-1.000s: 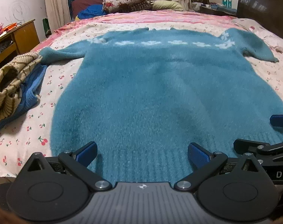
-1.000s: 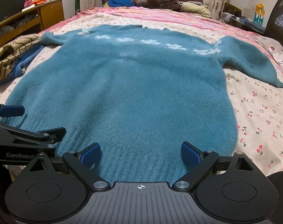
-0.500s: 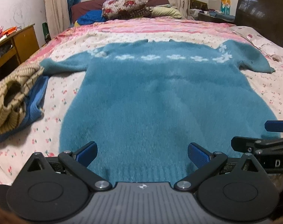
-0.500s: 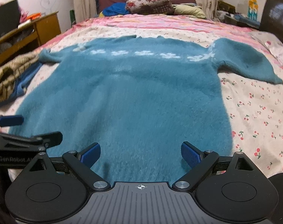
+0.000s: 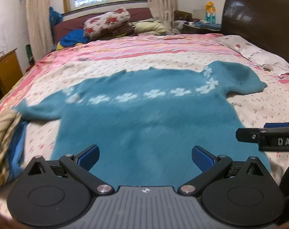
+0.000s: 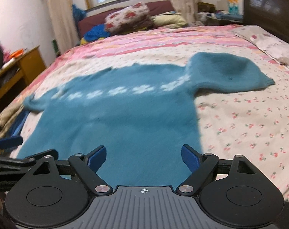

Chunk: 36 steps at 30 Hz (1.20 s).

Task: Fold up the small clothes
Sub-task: 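Grasp the sleeve cuff nearest the right tool with the right tool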

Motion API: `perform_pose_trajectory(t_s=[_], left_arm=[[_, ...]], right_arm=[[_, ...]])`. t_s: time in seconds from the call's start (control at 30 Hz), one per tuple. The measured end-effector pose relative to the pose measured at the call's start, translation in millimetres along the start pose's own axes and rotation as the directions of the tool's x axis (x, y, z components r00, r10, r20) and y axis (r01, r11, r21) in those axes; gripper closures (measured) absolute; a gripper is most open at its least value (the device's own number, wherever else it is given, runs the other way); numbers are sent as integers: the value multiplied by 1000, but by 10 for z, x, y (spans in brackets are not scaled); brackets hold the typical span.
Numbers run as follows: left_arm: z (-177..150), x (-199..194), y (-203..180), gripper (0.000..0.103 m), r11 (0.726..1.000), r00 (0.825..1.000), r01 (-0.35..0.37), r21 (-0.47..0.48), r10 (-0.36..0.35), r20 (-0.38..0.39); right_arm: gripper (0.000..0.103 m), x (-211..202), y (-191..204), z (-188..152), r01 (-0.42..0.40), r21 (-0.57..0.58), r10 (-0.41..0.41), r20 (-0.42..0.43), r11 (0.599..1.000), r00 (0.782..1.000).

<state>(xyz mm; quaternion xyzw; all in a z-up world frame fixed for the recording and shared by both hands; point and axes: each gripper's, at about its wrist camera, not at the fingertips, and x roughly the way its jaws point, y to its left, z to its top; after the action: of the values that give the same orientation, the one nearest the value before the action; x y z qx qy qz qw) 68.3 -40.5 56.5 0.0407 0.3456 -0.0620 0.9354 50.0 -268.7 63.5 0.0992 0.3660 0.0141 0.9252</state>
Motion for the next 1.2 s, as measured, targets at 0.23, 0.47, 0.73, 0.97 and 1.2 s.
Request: perform_pose_trajectory(t_s=[0.23, 0.47, 0.73, 0.97, 1.2], left_arm=[[364, 443, -400, 0, 997, 998, 58, 45, -58, 4], [726, 880, -903, 0, 992, 993, 112, 58, -114, 20], [899, 1318, -1391, 0, 986, 991, 135, 99, -137, 7], [905, 1474, -1588, 0, 982, 992, 124, 145, -127, 17], [866, 1533, -1609, 0, 983, 991, 130, 134, -131, 5]], right_arm=[[30, 265, -668, 314, 57, 153, -60, 11, 987, 998], [33, 546, -1609, 648, 125, 327, -141, 25, 937, 990], [33, 882, -2531, 880, 132, 508, -172, 32, 851, 985], [32, 1170, -2974, 895, 42, 639, -119, 78, 768, 990], [32, 1349, -3126, 939, -53, 700, -77, 152, 712, 985]])
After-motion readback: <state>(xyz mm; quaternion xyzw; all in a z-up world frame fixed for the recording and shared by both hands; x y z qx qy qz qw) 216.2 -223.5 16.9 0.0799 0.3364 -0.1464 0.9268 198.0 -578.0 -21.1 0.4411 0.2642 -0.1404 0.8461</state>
